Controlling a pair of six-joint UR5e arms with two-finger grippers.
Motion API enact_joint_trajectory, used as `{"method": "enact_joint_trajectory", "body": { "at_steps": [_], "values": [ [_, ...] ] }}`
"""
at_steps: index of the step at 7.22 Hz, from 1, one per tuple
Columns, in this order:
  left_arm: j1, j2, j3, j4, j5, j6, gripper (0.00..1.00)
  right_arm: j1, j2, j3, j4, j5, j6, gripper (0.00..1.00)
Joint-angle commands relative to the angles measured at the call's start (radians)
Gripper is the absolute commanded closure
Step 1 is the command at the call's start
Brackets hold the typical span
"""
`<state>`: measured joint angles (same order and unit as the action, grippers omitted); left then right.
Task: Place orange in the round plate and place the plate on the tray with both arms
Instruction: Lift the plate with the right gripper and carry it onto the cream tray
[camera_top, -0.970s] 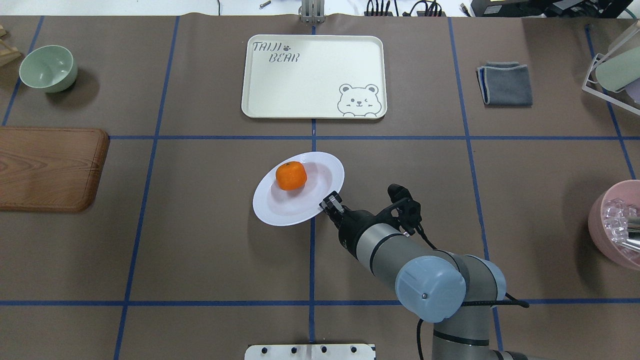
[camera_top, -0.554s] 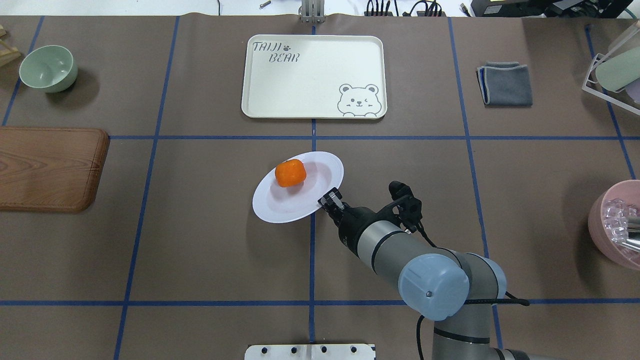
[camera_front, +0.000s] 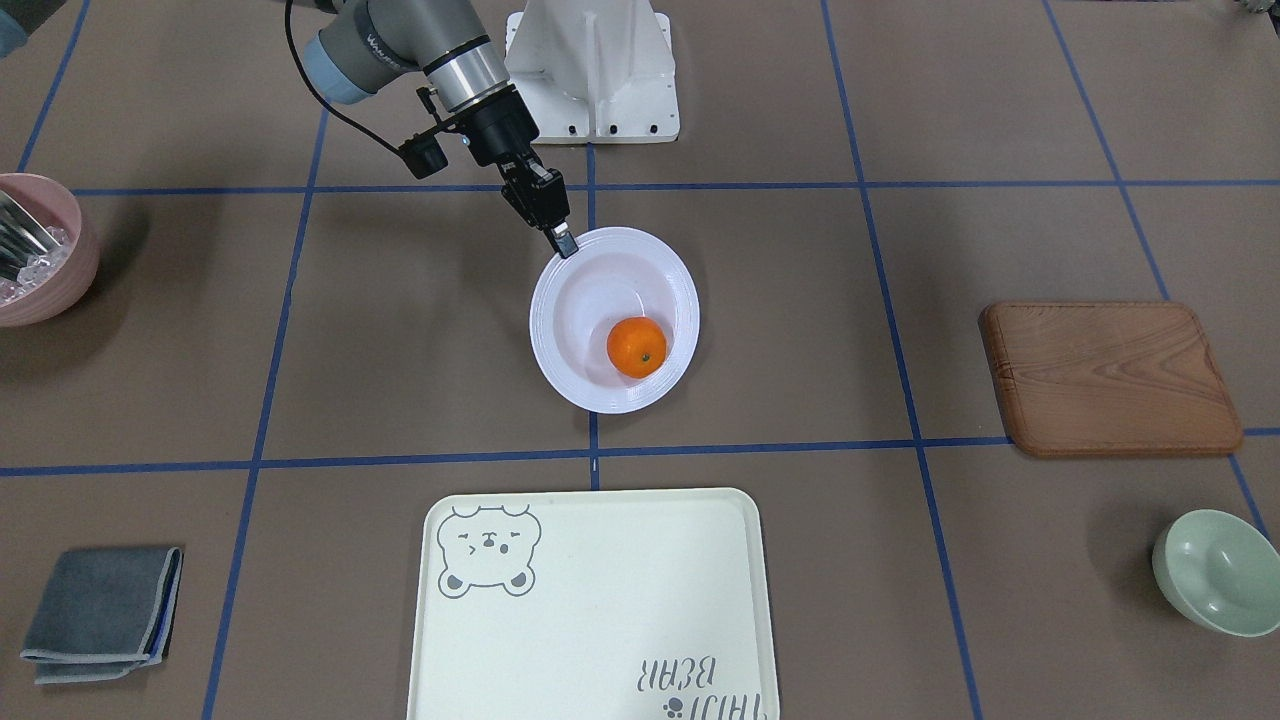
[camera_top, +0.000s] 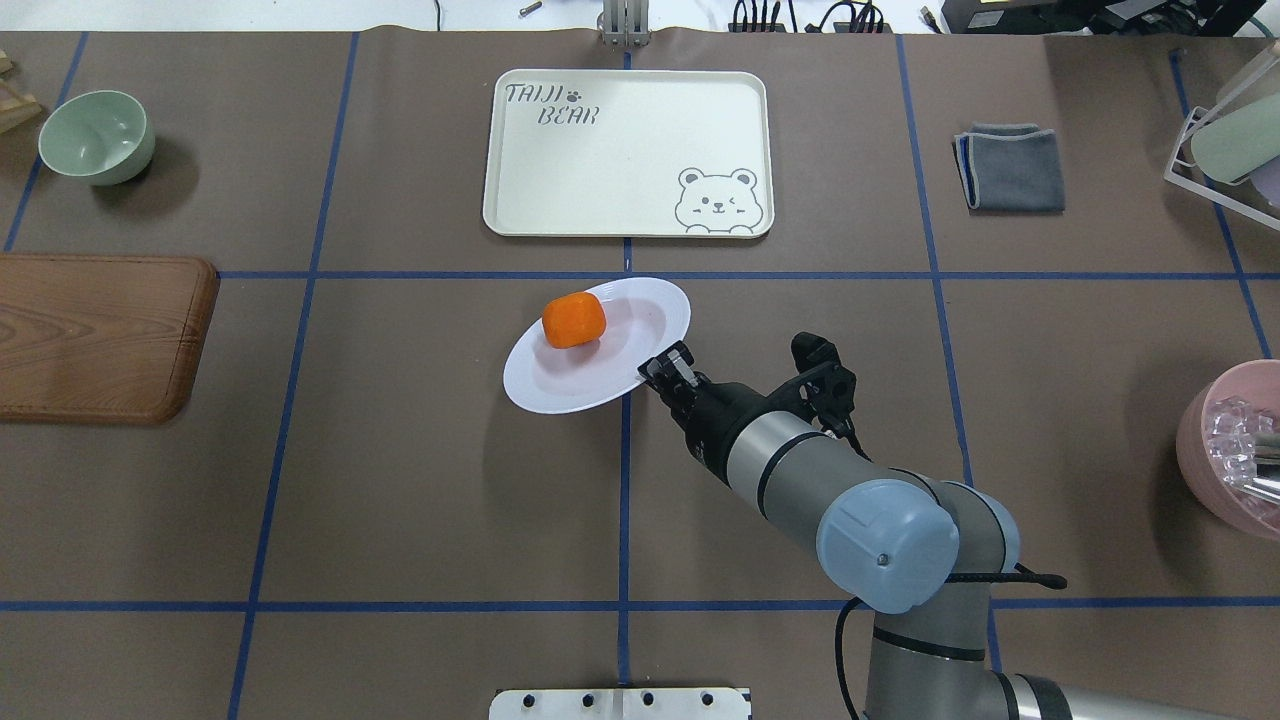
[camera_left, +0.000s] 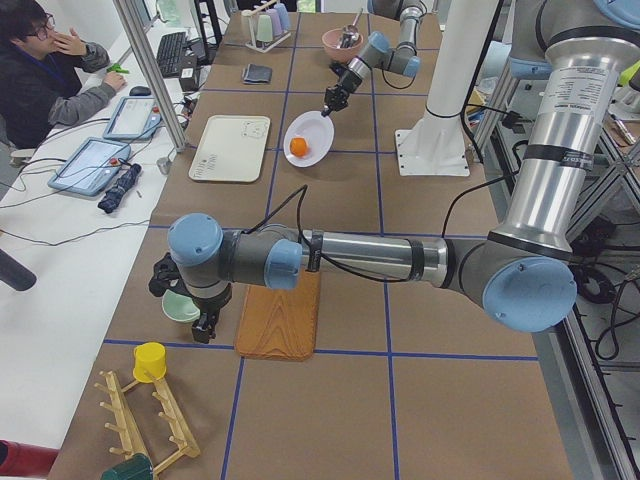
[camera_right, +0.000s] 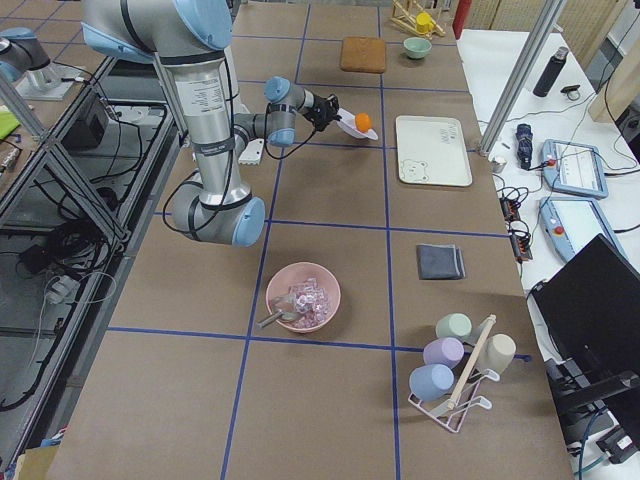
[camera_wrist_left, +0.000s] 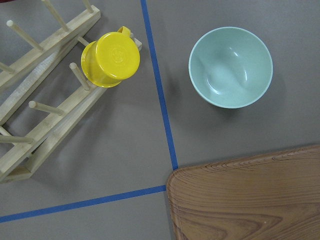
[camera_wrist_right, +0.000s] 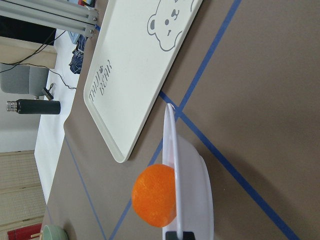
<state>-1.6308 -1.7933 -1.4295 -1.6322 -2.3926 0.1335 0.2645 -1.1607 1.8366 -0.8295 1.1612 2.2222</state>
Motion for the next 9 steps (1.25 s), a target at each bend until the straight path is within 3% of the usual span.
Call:
{"method": "enact_joint_trajectory", "body": {
  "at_steps": [1, 5, 8, 9],
  "values": [
    [0.000, 0.000, 0.000, 0.000, 0.000, 0.000, 0.01, 0.022, 0.002, 0.000, 0.006, 0.000, -0.001, 1.00],
    [-0.001, 0.011, -0.011, 0.000, 0.000, 0.002, 0.01, 0.146, 0.028, -0.022, -0.006, 0.015, 0.057, 1.00],
    [-0.001, 0.026, -0.032, 0.002, 0.000, 0.000, 0.01, 0.270, 0.195, -0.254, -0.010, 0.055, 0.176, 1.00],
    [-0.001, 0.026, -0.032, 0.002, 0.000, 0.000, 0.01, 0.303, 0.291, -0.383, -0.011, 0.055, 0.221, 1.00]
  ]
}}
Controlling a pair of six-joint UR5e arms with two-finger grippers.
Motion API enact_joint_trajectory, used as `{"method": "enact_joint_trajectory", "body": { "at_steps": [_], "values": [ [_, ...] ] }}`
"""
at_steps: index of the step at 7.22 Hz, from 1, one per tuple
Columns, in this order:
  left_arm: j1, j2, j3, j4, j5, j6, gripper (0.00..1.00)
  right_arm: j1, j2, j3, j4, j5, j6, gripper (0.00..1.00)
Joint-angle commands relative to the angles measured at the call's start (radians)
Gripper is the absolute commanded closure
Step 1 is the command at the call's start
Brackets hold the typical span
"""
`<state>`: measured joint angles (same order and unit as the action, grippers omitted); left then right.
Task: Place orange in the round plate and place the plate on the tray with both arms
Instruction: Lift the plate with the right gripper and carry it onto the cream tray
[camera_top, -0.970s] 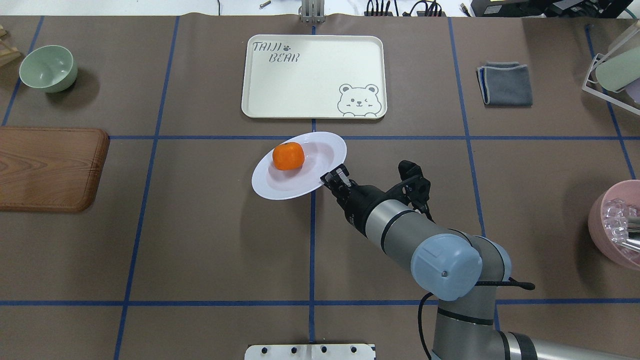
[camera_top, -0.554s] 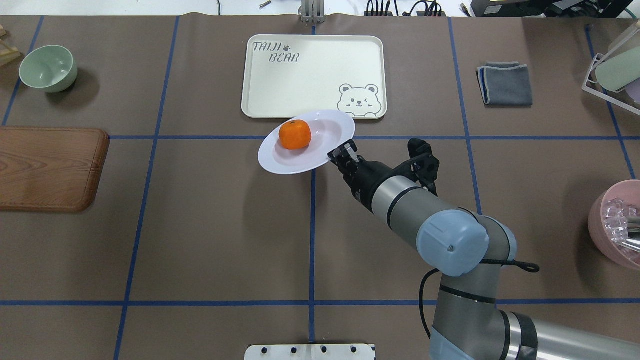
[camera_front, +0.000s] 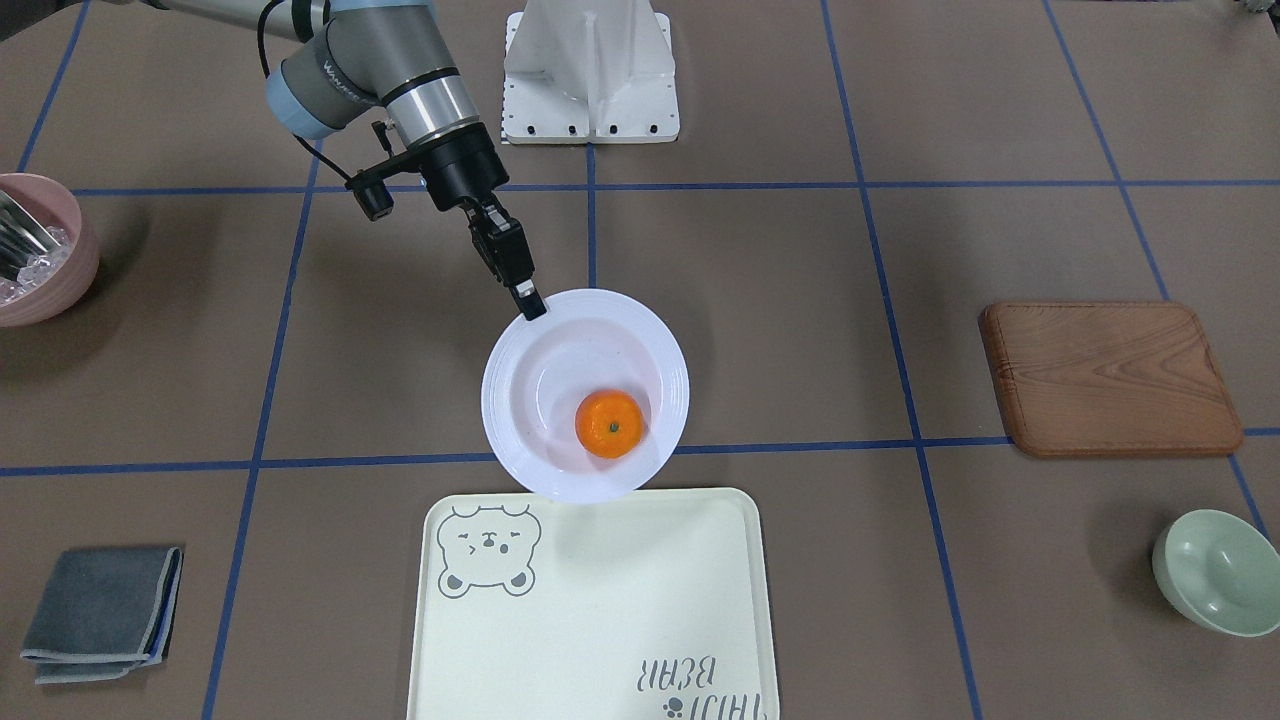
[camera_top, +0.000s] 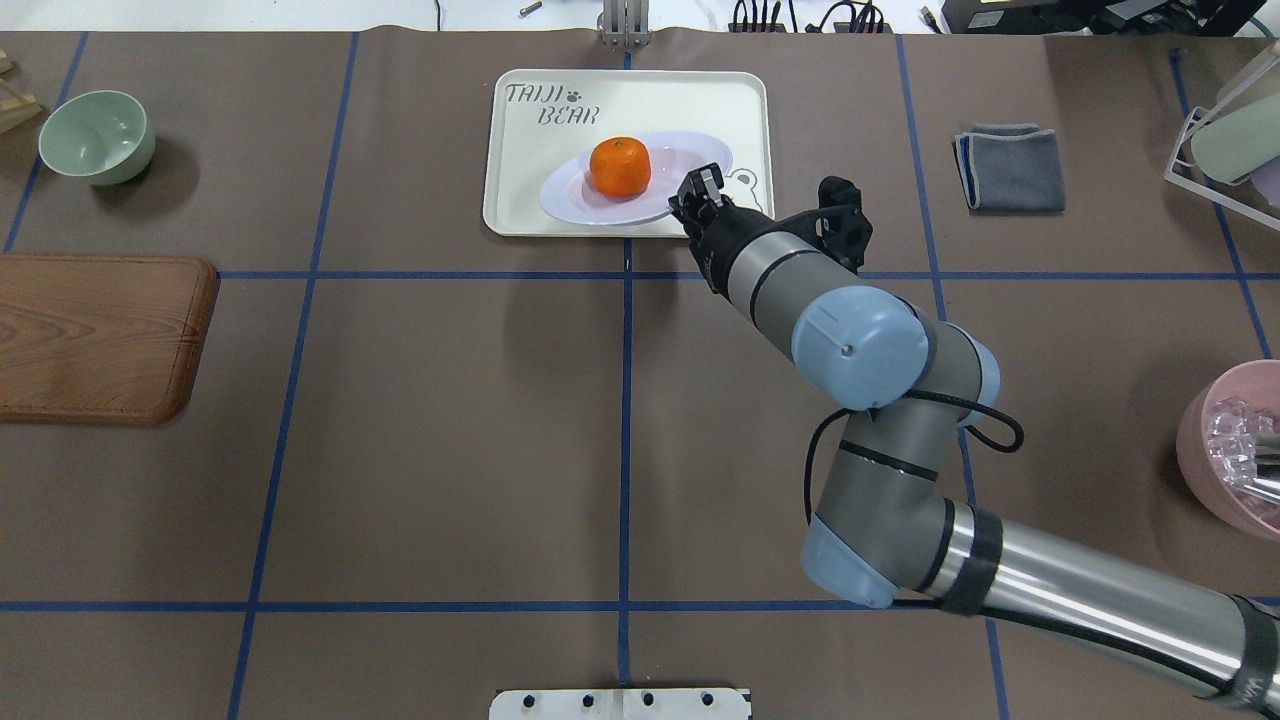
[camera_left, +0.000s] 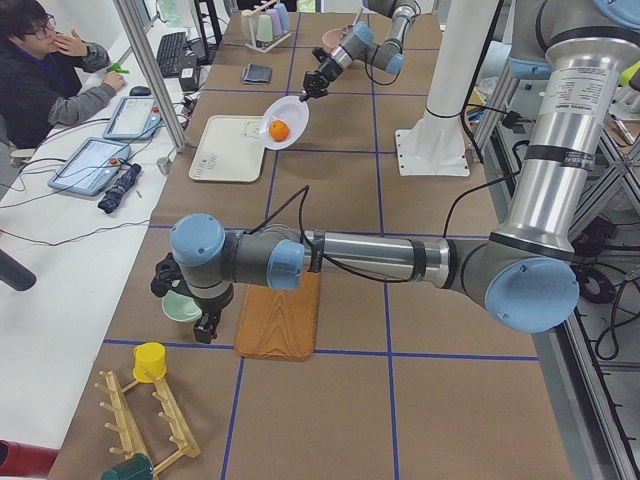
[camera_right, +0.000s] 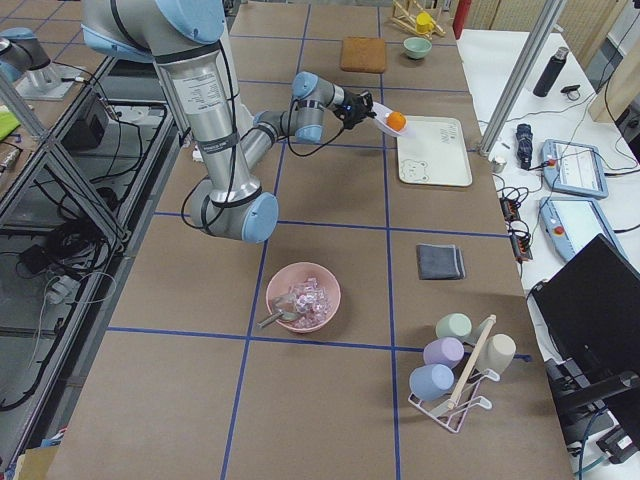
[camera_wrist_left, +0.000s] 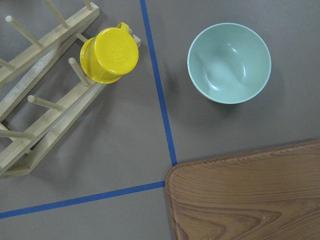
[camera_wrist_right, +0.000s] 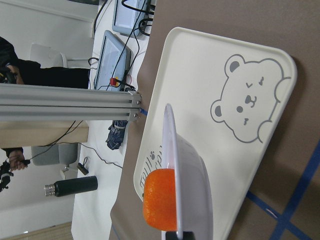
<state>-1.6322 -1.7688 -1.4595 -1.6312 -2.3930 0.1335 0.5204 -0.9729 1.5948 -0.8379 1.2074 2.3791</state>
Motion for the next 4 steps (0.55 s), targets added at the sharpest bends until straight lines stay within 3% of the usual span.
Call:
{"method": "enact_joint_trajectory", "body": {
  "at_steps": [1, 2, 4],
  "values": [
    [0.000, 0.002, -0.005, 0.001, 0.002, 0.000, 0.01, 0.070, 0.209, -0.296, -0.003, 0.008, 0.116, 1.00],
    [0.000, 0.002, -0.005, 0.002, 0.000, 0.000, 0.01, 0.072, 0.239, -0.365, 0.000, 0.000, 0.118, 1.00],
    [0.002, 0.000, -0.005, 0.004, 0.002, 0.000, 0.01, 0.058, 0.243, -0.404, 0.000, -0.017, 0.117, 1.00]
  ]
}}
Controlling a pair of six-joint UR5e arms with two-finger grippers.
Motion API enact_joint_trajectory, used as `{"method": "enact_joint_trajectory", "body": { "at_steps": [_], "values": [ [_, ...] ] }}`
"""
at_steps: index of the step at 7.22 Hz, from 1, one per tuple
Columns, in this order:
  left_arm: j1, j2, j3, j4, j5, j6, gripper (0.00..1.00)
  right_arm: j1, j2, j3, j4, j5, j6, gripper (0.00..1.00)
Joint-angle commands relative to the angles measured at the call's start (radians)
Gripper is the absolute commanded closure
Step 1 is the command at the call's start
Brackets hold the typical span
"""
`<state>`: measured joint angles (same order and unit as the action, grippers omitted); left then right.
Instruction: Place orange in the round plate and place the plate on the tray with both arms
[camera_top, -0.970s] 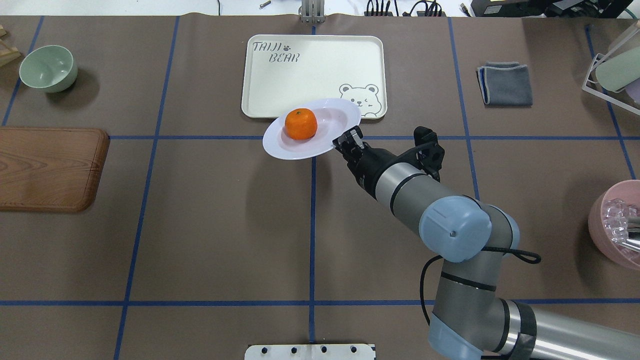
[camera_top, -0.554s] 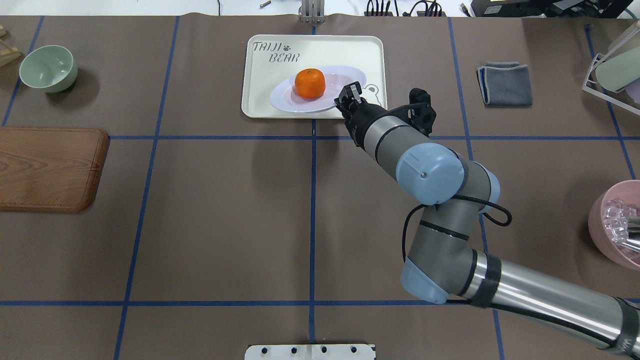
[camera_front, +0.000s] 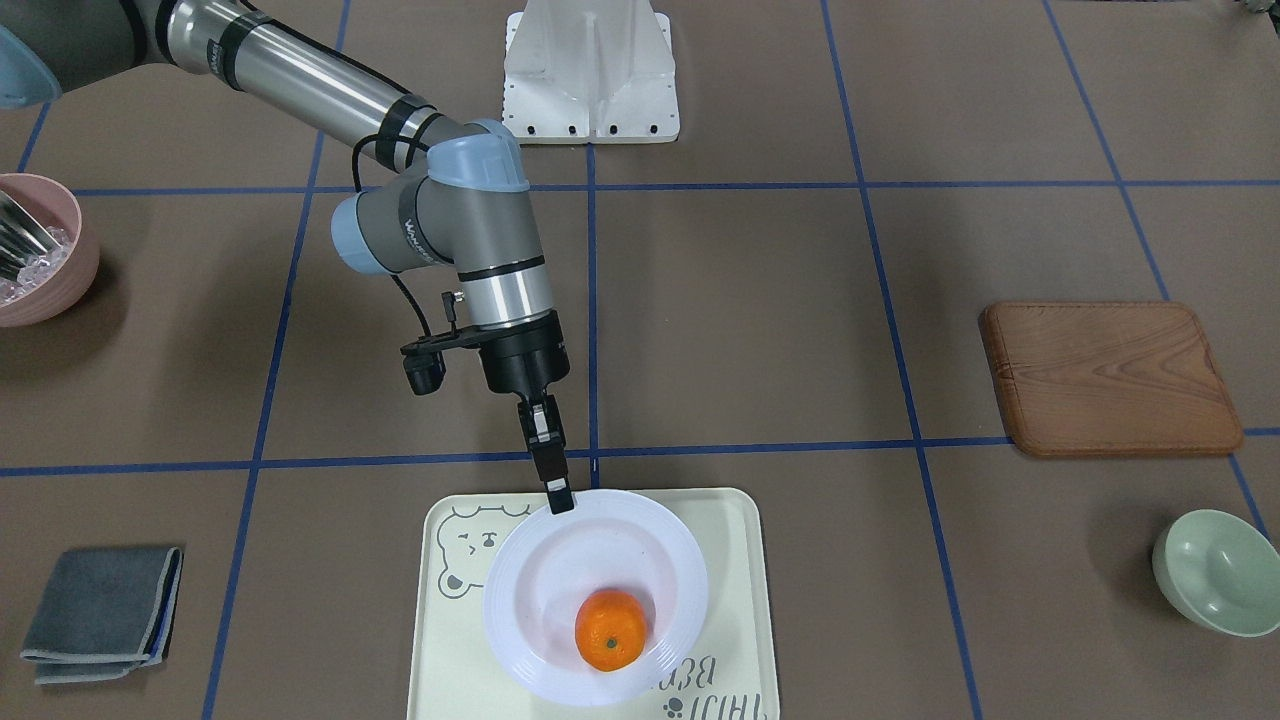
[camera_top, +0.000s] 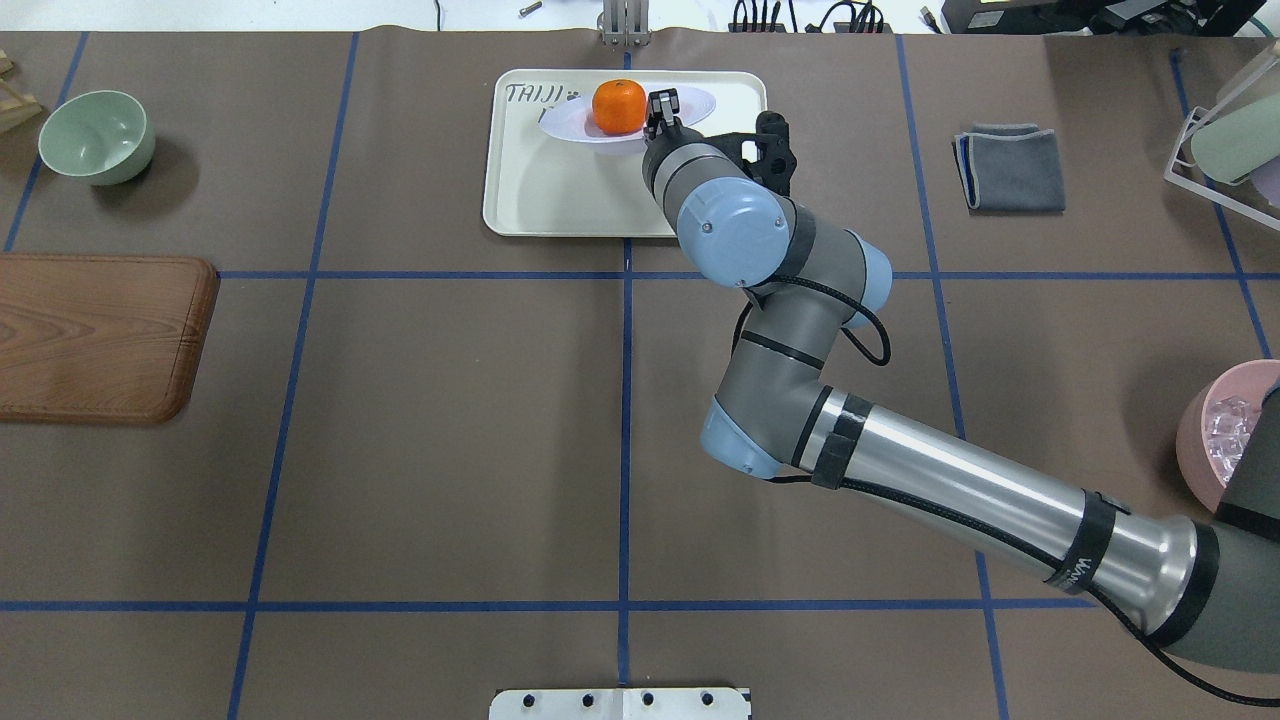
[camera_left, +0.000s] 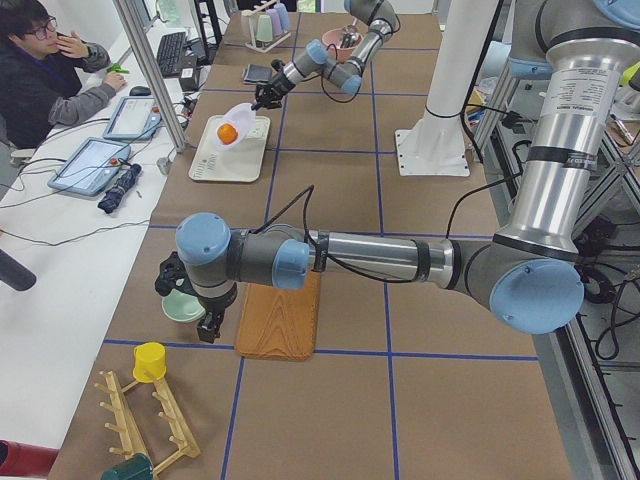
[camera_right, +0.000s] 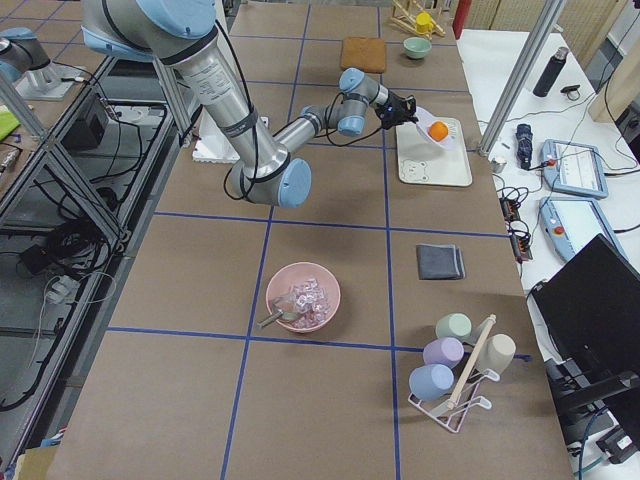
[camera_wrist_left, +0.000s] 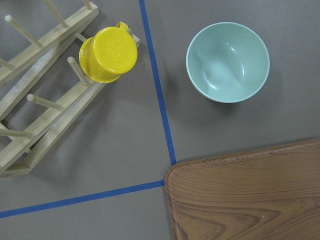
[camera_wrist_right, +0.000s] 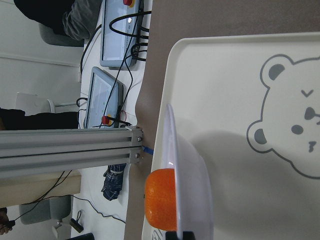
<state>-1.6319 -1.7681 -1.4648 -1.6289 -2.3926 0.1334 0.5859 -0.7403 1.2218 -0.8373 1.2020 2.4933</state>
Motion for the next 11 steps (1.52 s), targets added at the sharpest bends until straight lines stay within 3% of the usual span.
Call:
{"method": "enact_joint_trajectory", "body": {
  "at_steps": [1, 3, 4, 5, 6, 8, 10, 11],
  "values": [
    [0.001, -0.001, -0.002, 0.003, 0.000, 0.000, 0.01, -0.033, 0.006, -0.033, -0.002, -0.050, 0.001, 1.00],
    [0.000, 0.001, -0.014, 0.008, 0.000, 0.000, 0.01, -0.041, 0.004, -0.027, -0.009, -0.087, -0.046, 0.01],
    [0.000, 0.001, -0.016, 0.009, 0.000, 0.000, 0.01, -0.055, -0.007, -0.007, -0.049, -0.081, -0.230, 0.00],
    [0.000, 0.001, -0.019, 0.011, 0.000, 0.000, 0.01, -0.072, -0.039, 0.060, -0.210, -0.061, -0.345, 0.00],
    [0.000, 0.009, -0.022, 0.009, 0.000, 0.000, 0.01, -0.078, -0.088, 0.175, -0.344, 0.037, -0.473, 0.00],
    [0.000, 0.015, -0.020, 0.012, 0.000, -0.002, 0.01, -0.086, -0.212, 0.371, -0.451, 0.155, -0.720, 0.00],
    [-0.002, 0.039, -0.025, 0.094, 0.001, -0.002, 0.01, 0.025, -0.225, 0.404, -0.569, 0.369, -1.021, 0.00],
    [-0.003, 0.098, -0.069, 0.110, 0.003, -0.002, 0.01, 0.123, -0.255, 0.407, -0.583, 0.501, -1.176, 0.00]
  ]
}}
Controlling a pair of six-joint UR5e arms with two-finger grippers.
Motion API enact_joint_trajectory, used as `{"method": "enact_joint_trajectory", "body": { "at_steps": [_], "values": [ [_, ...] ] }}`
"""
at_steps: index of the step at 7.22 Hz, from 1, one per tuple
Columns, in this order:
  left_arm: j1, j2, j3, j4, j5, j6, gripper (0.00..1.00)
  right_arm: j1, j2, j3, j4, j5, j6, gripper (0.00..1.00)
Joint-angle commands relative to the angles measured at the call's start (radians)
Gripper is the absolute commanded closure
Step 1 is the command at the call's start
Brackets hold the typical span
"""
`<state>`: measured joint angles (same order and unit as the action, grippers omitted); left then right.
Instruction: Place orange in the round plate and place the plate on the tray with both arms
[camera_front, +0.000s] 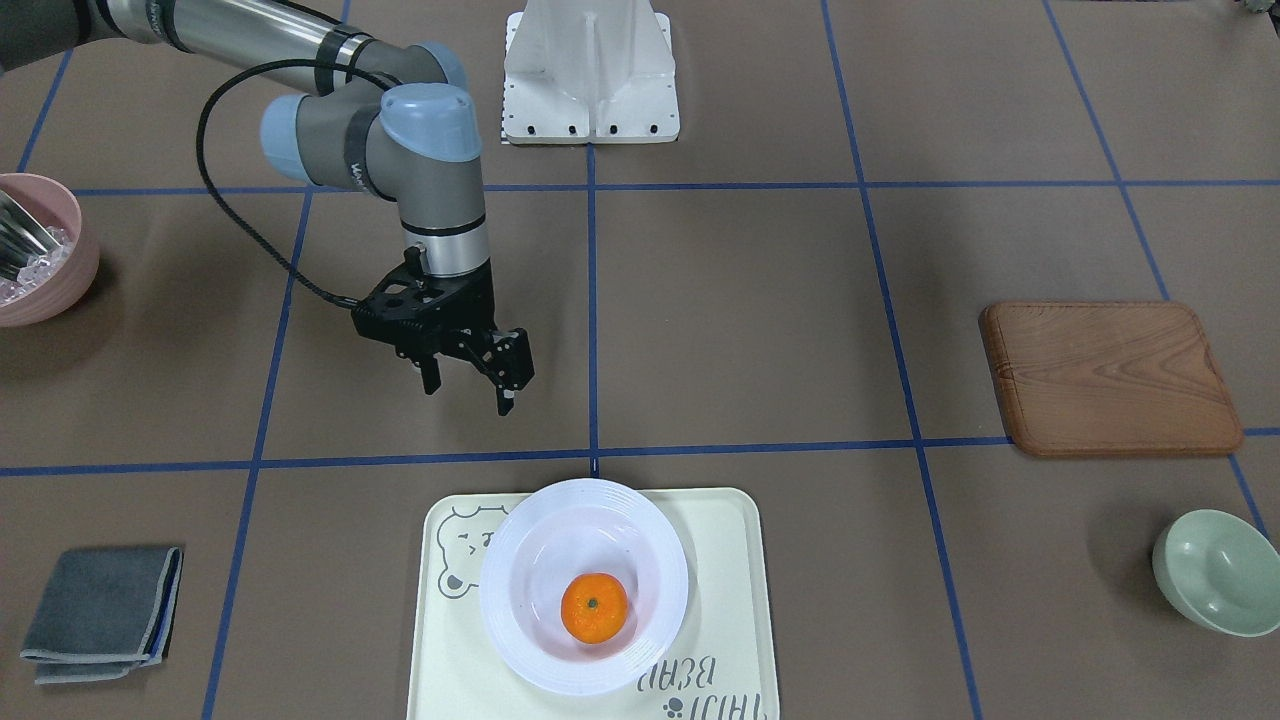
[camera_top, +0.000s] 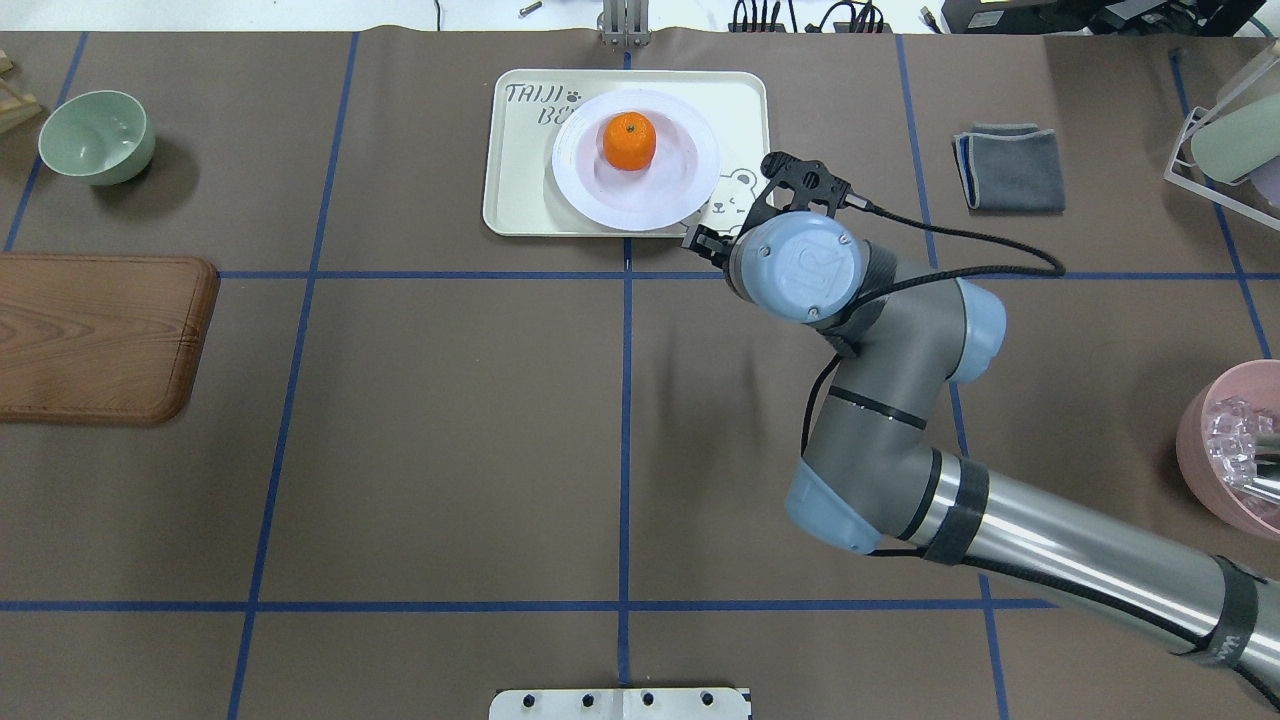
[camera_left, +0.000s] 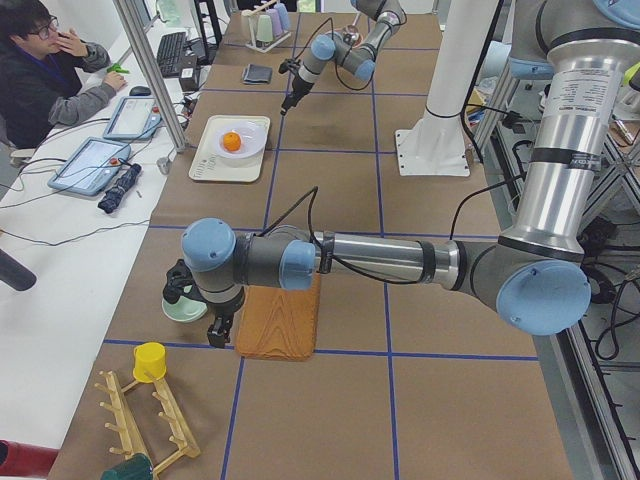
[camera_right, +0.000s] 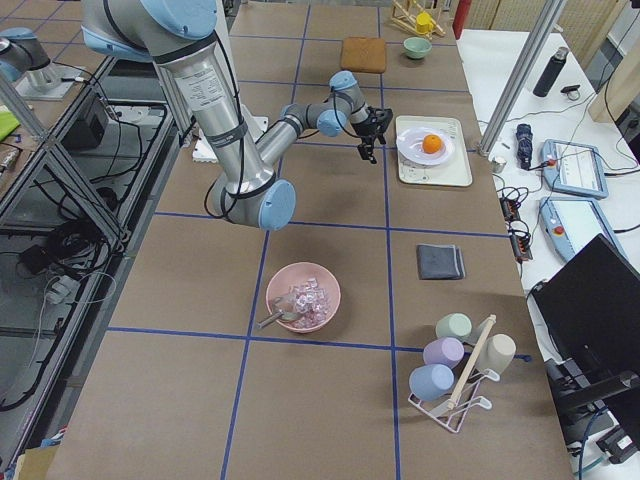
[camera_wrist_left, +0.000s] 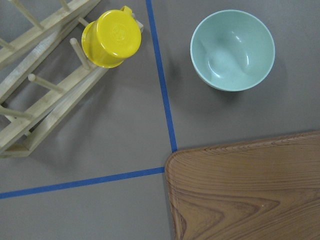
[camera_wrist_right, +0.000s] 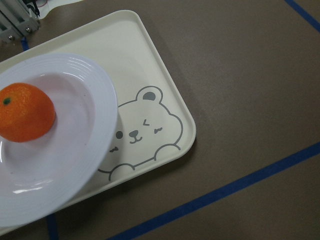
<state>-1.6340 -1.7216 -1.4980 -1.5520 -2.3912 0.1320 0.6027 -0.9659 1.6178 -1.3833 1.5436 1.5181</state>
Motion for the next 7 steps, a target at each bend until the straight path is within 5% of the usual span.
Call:
{"method": "enact_joint_trajectory", "body": {
  "at_steps": [1, 5, 7],
  "values": [
    [-0.001, 0.126, -0.121, 0.035, 0.006, -0.003, 0.01, 0.205, -0.080, 0.017, -0.037, 0.259, -0.392, 0.00],
    [-0.015, 0.205, -0.209, 0.036, 0.007, -0.002, 0.01, 0.677, -0.365, 0.045, -0.054, 0.686, -1.142, 0.00],
    [-0.017, 0.215, -0.211, 0.029, 0.001, 0.000, 0.01, 0.833, -0.520, 0.056, -0.062, 0.753, -1.379, 0.00]
  ]
}}
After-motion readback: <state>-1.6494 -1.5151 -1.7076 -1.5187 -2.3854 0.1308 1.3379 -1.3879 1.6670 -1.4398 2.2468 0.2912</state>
